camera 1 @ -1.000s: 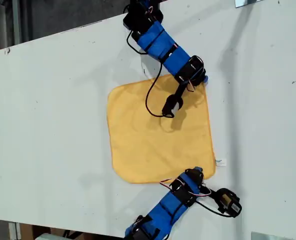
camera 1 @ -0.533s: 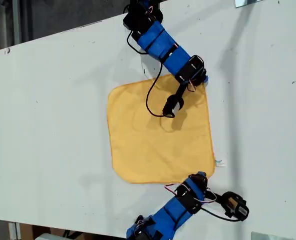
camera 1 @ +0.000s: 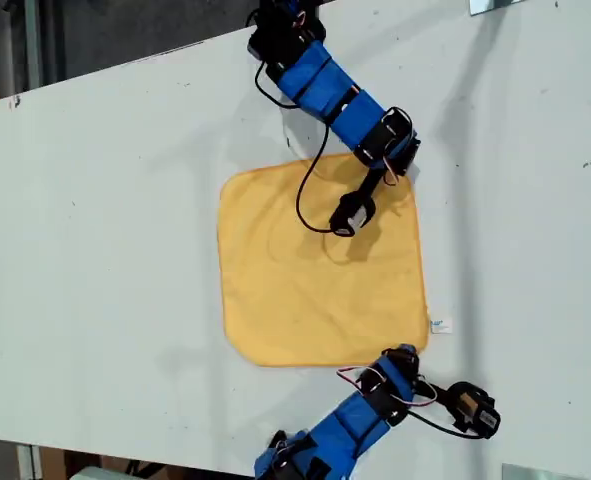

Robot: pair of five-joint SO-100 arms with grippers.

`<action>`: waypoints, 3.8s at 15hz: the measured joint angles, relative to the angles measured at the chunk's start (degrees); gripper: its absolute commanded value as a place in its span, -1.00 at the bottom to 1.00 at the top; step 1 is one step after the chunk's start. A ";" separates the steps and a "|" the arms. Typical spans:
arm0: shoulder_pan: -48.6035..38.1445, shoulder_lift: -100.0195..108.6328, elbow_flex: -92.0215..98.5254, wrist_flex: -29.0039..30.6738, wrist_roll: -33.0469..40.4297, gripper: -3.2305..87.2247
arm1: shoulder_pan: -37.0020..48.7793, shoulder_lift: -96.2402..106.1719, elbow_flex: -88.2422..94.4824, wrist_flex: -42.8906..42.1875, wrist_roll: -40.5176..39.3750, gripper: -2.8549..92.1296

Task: Grasp corners of a square towel and fold twice.

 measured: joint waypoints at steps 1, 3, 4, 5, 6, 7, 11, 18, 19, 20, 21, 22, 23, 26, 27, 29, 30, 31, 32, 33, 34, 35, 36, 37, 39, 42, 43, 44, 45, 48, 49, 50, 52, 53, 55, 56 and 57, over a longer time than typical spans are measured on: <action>-0.70 -0.18 -0.97 0.44 1.23 -0.96 | 0.00 0.00 0.00 0.00 0.00 -0.94; -2.02 -1.85 -5.98 5.45 4.57 -0.96 | 0.00 0.00 0.00 0.00 0.00 -0.94; -2.99 -2.20 -9.40 8.26 6.42 -0.96 | 0.00 0.18 0.00 0.09 0.18 -0.94; -4.04 -2.29 -13.45 11.07 9.14 -0.96 | 0.18 0.53 0.09 0.88 0.18 -0.94; -5.45 -2.29 -17.40 14.50 12.39 -0.96 | 0.79 1.41 0.26 2.46 0.62 -0.94; -7.12 -2.20 -20.65 16.70 16.26 -0.96 | 1.85 3.43 0.35 4.83 1.49 -0.94; -14.24 7.91 -22.06 19.42 32.96 -0.96 | 8.44 22.68 1.67 13.89 1.85 -0.94; -49.04 48.78 2.11 27.60 52.47 -0.96 | 44.21 52.38 16.79 6.59 -19.07 -0.94; -57.30 52.12 2.99 27.60 56.34 -0.96 | 52.03 52.56 16.44 6.06 -22.85 -0.94; -63.63 53.88 3.25 27.69 60.12 -0.96 | 58.71 52.56 15.12 5.80 -26.02 -0.94; -68.82 54.40 3.25 27.25 62.93 -0.96 | 63.63 52.03 13.18 5.36 -28.39 -0.94; -73.13 54.05 3.25 26.02 65.57 -0.96 | 68.20 50.27 11.07 4.66 -30.59 -0.94; -77.26 53.44 3.25 24.52 68.20 -0.96 | 72.51 47.46 8.70 3.69 -32.34 -0.94; -89.82 47.20 4.92 19.25 73.65 -0.96 | 81.74 36.83 4.48 -2.46 -36.21 -0.94; -93.34 43.95 5.01 16.87 75.15 -0.96 | 84.29 33.57 3.96 -5.98 -37.09 -0.94; -98.88 34.37 3.96 12.57 77.87 -0.96 | 87.98 23.99 0.35 -10.46 -38.58 -0.94; -101.43 28.30 1.76 11.07 78.66 -0.96 | 88.68 19.25 -1.41 -11.34 -38.85 -0.94; -103.01 22.50 -0.97 10.81 79.54 -0.96 | 88.68 16.26 -2.02 -11.69 -38.85 -0.94; -103.54 19.42 -1.93 10.72 79.45 -0.96 | 88.68 15.47 -2.02 -11.51 -38.85 -0.94; -103.27 19.16 -2.02 11.43 79.45 -0.96 | 88.59 15.56 -2.46 -10.55 -39.55 -0.94; -102.66 19.78 -2.20 15.47 79.54 -0.96 | 87.71 15.82 -2.81 -7.38 -39.90 -0.94; -100.02 23.73 -1.58 18.11 77.78 -0.96 | 86.31 17.58 -2.37 -5.10 -39.90 -0.94; -96.94 31.11 1.32 19.69 77.17 -0.96 | 84.64 21.71 -0.70 -3.52 -39.73 -0.94; -93.69 37.71 3.96 21.53 75.67 -0.96 | 82.88 26.63 2.37 -2.46 -39.11 -0.94; -89.56 49.39 15.38 20.57 72.60 -0.96 | 78.49 32.78 9.49 -1.93 -37.18 -0.94; -82.00 63.28 37.09 11.16 66.18 -0.96 | 71.72 34.89 20.21 -4.13 -33.75 -0.94; -80.95 65.21 43.24 7.65 64.69 -0.96 | 70.66 34.98 22.76 -5.71 -32.78 -0.94; -80.33 66.01 48.34 3.87 63.63 -0.96 | 70.31 34.98 24.61 -7.12 -31.90 -0.94; -79.72 66.36 51.94 1.23 62.40 -0.96 | 70.05 34.98 25.84 -8.61 -31.20 -0.94; -74.71 66.45 55.02 -2.20 58.27 -0.96 | 68.64 34.10 28.74 -11.43 -29.62 -0.94; -72.77 66.62 55.02 -2.37 56.43 -0.96 | 67.94 34.01 29.53 -12.04 -28.74 -0.94; -70.40 66.80 55.46 -2.64 54.32 -0.96 | 66.71 34.01 30.50 -12.66 -27.86 -0.94; -66.01 67.41 56.43 -3.69 51.15 -0.96 | 64.07 34.01 33.05 -14.33 -25.93 -0.94; -64.34 67.50 56.87 -4.31 49.92 -0.96 | 63.19 34.01 34.37 -15.03 -25.14 -0.94; -60.91 67.59 57.04 -5.10 47.81 -0.96 | 62.58 34.01 36.83 -16.26 -24.43 -0.94; -60.03 67.59 57.74 -5.62 47.46 -0.96 | 62.58 34.01 37.62 -16.96 -24.26 -0.94; -60.12 67.59 58.80 -6.24 47.46 -0.96 | 62.58 34.01 38.32 -17.49 -24.17 -0.94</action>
